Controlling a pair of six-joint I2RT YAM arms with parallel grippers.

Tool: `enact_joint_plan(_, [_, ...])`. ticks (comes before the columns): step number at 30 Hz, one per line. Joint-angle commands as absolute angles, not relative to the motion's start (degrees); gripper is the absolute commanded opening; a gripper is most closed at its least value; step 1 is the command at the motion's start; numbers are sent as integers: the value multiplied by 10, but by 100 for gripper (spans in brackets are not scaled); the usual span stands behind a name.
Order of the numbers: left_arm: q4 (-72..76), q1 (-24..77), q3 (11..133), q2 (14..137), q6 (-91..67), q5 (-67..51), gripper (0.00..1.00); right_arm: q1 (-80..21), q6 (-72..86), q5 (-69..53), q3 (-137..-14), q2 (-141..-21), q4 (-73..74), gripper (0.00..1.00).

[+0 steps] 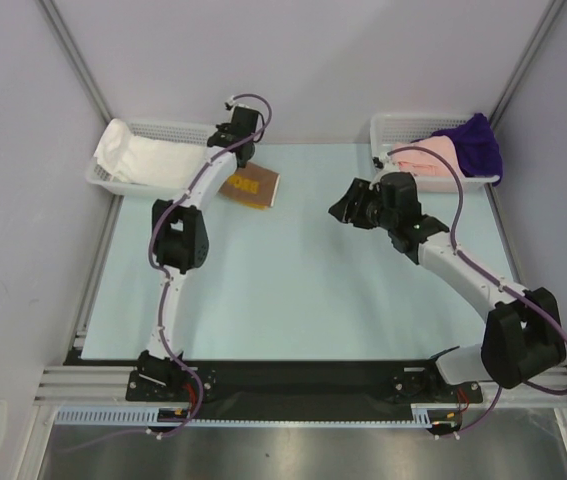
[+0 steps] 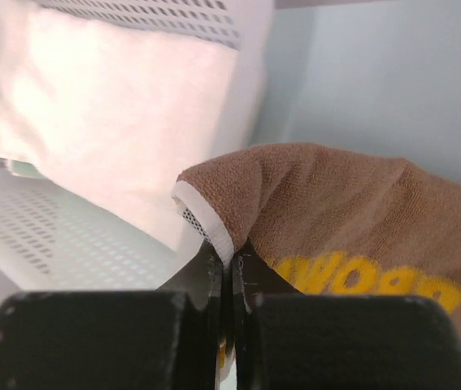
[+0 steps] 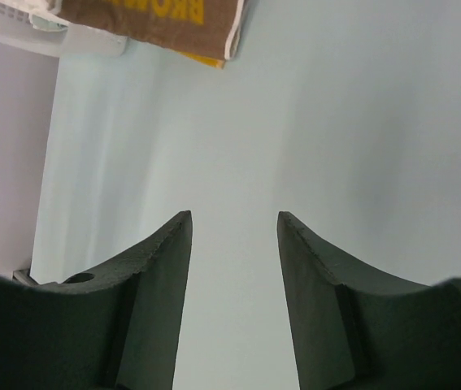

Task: Fold and stack the towels
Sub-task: Neatly place the folded towel into the bin

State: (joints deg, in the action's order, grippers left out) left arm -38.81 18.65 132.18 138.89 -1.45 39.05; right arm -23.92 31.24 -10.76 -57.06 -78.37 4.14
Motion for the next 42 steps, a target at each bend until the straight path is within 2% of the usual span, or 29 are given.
enact_joint_plan(1, [-372,165,1374,1373,49,438,0,-243,296,-103,-607,-801,32,51])
enact_joint_plan(10, [-263,132,1372,1344,112,464,0,-293,285,-51,-599,-859,-4,50])
enact_joint_plan(27, [-187,28,1367,1367,120,377,0,-316,267,-40,-636,-925,11,49])
enact_joint_plan(31, [-171,5,1371,1375,122,354,3,-317,263,-44,-653,-943,25,49])
enact_joint_plan(34, [-161,-23,1381,1384,108,327,12,-321,258,-47,-679,-960,42,48])
enact_joint_plan(35, [-163,-31,1384,1388,99,314,20,-323,256,-47,-685,-964,47,48])
enact_joint_plan(40, [-198,-94,1425,1415,4,209,26,-332,250,-47,-700,-983,57,48])
enact_joint_plan(42, [-200,-101,1422,1417,4,186,42,-336,253,-48,-701,-990,52,48])
